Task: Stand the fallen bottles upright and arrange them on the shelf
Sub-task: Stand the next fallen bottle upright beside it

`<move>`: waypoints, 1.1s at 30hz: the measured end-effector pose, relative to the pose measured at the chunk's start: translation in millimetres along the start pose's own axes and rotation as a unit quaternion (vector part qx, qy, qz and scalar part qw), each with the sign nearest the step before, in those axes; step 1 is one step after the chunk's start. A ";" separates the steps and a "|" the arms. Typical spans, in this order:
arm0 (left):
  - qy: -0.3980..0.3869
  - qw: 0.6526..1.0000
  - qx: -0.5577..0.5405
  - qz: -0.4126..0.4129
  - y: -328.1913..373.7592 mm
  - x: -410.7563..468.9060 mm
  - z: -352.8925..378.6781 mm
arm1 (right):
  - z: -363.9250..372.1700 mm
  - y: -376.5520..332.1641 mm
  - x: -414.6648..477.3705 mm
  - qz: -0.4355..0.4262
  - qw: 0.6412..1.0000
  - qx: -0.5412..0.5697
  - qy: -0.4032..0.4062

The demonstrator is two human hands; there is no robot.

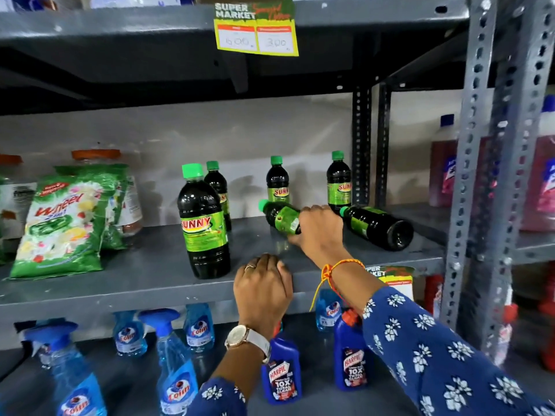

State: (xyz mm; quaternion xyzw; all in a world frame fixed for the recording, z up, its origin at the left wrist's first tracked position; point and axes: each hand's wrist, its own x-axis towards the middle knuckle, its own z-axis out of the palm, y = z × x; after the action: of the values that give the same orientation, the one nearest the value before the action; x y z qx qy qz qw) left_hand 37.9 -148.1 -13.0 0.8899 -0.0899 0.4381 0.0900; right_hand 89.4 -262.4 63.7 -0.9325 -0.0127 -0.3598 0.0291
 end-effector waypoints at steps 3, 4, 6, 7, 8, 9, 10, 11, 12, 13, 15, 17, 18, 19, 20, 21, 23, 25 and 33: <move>0.008 1.000 -0.001 0.001 1.9 0.1 -1.3 | 0.4 7.4 -3.5 0.016 0.991 0.125 0.046; 0.009 1.000 0.002 0.002 1.8 0.0 -1.5 | 2.2 7.9 -4.7 0.021 0.985 0.168 0.042; 0.000 1.000 0.011 0.003 1.0 -0.1 -2.3 | 7.1 6.6 -8.3 0.032 0.967 0.253 0.021; -0.005 1.000 0.016 0.002 0.7 -0.2 -3.0 | 9.9 5.8 -10.2 0.040 0.957 0.287 0.012; -0.009 1.000 0.019 0.000 0.7 -0.5 -3.4 | 12.6 5.6 -12.1 0.051 0.948 0.314 0.003; -0.011 1.000 0.021 -0.001 1.2 -0.2 -3.9 | 14.9 6.2 -13.6 0.063 0.940 0.334 -0.008; -0.013 1.000 0.020 -0.004 1.7 -0.1 -4.4 | 17.1 6.5 -14.8 0.076 0.933 0.350 -0.020; -0.014 1.000 0.019 -0.005 2.2 0.1 -4.9 | 19.4 7.1 -15.1 0.088 0.928 0.360 -0.032; -0.014 1.000 0.017 -0.006 2.4 -0.2 -5.1 | 21.4 7.5 -14.6 0.098 0.925 0.365 -0.042; -0.013 1.000 0.015 -0.009 2.4 -0.7 -5.2 | 23.1 7.6 -14.2 0.104 0.923 0.368 -0.050; -0.011 1.000 0.011 -0.013 2.2 -0.7 -4.5 | 24.6 6.9 -13.0 0.113 0.915 0.383 -0.064; -0.002 1.000 0.008 -0.017 2.3 -1.0 -2.1 | 26.1 5.5 -11.6 0.107 0.904 0.409 -0.062; 0.005 1.000 0.005 -0.020 2.8 -1.3 -0.6 | 27.7 5.0 -10.3 0.097 0.903 0.415 -0.055; 0.011 1.000 0.000 -0.022 3.2 -1.7 0.9 | 29.4 4.9 -8.7 0.086 0.904 0.416 -0.050; 0.018 1.000 -0.004 -0.024 3.7 -1.7 2.9 | 31.2 5.1 -6.6 0.076 0.904 0.418 -0.050; 0.025 0.999 -0.005 -0.025 3.7 -2.2 4.9 | 33.1 5.6 -4.5 0.071 0.900 0.427 -0.053; 0.037 0.999 -0.002 -0.027 3.2 -2.5 8.1 | 37.7 7.8 -0.5 0.073 0.883 0.459 -0.063; 0.041 0.999 -0.002 -0.027 2.8 -2.6 9.5 | 40.3 10.2 1.0 0.077 0.858 0.502 -0.081; 0.013 0.999 -0.012 -0.036 4.4 -3.2 6.4 | 45.5 15.4 5.3 0.094 0.839 0.530 -0.079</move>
State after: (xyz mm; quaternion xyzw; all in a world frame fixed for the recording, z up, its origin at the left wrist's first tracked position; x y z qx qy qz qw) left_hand 39.8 -153.6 -19.1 0.8856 -0.0620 0.4451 0.1173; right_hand 124.6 -274.9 33.0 -0.7966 -0.1164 -0.2188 0.5513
